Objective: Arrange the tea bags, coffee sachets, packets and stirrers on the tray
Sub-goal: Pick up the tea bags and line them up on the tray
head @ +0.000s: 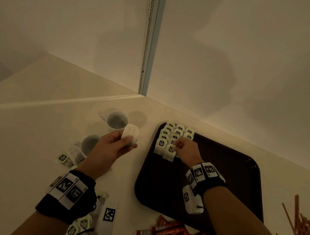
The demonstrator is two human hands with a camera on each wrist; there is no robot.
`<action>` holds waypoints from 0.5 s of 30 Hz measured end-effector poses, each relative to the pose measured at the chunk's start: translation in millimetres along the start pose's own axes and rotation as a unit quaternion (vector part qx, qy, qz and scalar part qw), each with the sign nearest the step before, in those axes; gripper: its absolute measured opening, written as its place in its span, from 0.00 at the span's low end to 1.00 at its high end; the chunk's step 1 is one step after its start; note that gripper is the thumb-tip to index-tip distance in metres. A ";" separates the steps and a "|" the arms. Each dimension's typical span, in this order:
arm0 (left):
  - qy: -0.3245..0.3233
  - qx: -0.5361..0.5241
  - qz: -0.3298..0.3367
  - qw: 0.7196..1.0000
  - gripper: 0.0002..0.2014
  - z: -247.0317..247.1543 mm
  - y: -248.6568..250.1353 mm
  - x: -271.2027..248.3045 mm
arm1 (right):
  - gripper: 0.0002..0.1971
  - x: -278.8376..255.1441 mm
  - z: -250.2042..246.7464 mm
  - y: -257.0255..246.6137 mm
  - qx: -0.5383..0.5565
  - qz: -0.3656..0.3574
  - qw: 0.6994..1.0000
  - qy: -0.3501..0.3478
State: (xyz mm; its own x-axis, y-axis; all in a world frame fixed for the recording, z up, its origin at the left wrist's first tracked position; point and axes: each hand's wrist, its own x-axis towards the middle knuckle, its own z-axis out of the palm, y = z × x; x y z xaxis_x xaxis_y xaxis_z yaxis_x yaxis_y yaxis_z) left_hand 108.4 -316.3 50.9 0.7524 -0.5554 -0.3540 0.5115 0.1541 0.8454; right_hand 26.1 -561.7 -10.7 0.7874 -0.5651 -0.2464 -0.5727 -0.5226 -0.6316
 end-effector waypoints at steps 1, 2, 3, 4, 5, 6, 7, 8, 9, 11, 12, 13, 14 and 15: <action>-0.004 0.007 0.003 1.000 0.10 0.2 0.2 -0.4 | 0.06 2.1 0.5 0.6 -0.004 -0.002 1.000 0.002; -0.006 0.015 0.005 1.000 0.09 0.8 0.1 -1.1 | 0.05 3.5 0.6 1.6 -0.007 -0.002 1.000 0.003; -0.006 0.024 0.008 1.000 0.09 1.1 0.1 -1.2 | 0.05 5.0 0.6 1.9 -0.010 -0.001 1.000 0.005; -0.007 0.029 0.010 1.000 0.09 1.9 -0.2 -1.2 | 0.05 5.6 0.0 1.0 -0.015 -0.003 1.000 0.009; -0.007 0.031 0.010 0.999 0.08 2.8 -0.2 -1.2 | 0.06 6.0 -0.9 -1.3 -0.019 -0.007 1.000 0.018; -0.009 0.030 0.010 0.999 0.08 4.2 0.4 -1.4 | 0.07 4.6 -3.2 -7.1 -0.017 -0.022 0.999 0.029; -0.011 0.028 0.010 0.999 0.08 5.8 0.8 -1.2 | 0.09 1.9 -6.0 -15.9 0.000 -0.050 0.998 0.033; -0.012 0.026 0.010 1.000 0.08 8.1 1.7 -0.6 | 0.13 -2.8 -10.1 -28.2 0.032 -0.091 0.995 0.023; -0.013 0.021 0.010 1.000 0.08 11.0 2.9 0.4 | 0.17 -9.3 -15.4 -43.3 0.074 -0.139 0.987 -0.004; -0.022 -0.004 0.007 1.000 0.09 17.9 6.4 2.6 | 0.23 -24.6 -28.0 -77.2 0.128 -0.227 0.962 -0.086; -0.030 -0.019 0.003 0.999 0.09 21.4 8.4 3.6 | 0.23 -31.3 -33.4 -93.2 0.134 -0.264 0.948 -0.119; -0.039 -0.035 -0.003 0.999 0.08 23.8 11.0 5.0 | 0.21 -35.5 -37.1 -107.4 0.135 -0.295 0.936 -0.136; -0.049 -0.054 -0.012 0.997 0.08 27.5 12.9 4.3 | 0.17 -40.2 -40.9 -117.6 0.136 -0.320 0.928 -0.134; -0.058 -0.071 -0.021 0.996 0.08 30.0 15.6 3.9 | 0.13 -41.7 -44.1 -125.4 0.139 -0.336 0.923 -0.125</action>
State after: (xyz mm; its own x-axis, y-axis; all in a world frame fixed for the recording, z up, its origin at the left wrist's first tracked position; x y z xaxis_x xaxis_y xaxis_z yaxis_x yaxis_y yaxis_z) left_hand 106.8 -340.6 74.8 0.6803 -0.6536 -0.3316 0.6007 0.2381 0.7632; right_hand 55.0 -500.7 111.2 0.9914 0.0112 0.1301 0.1183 -0.4986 -0.8587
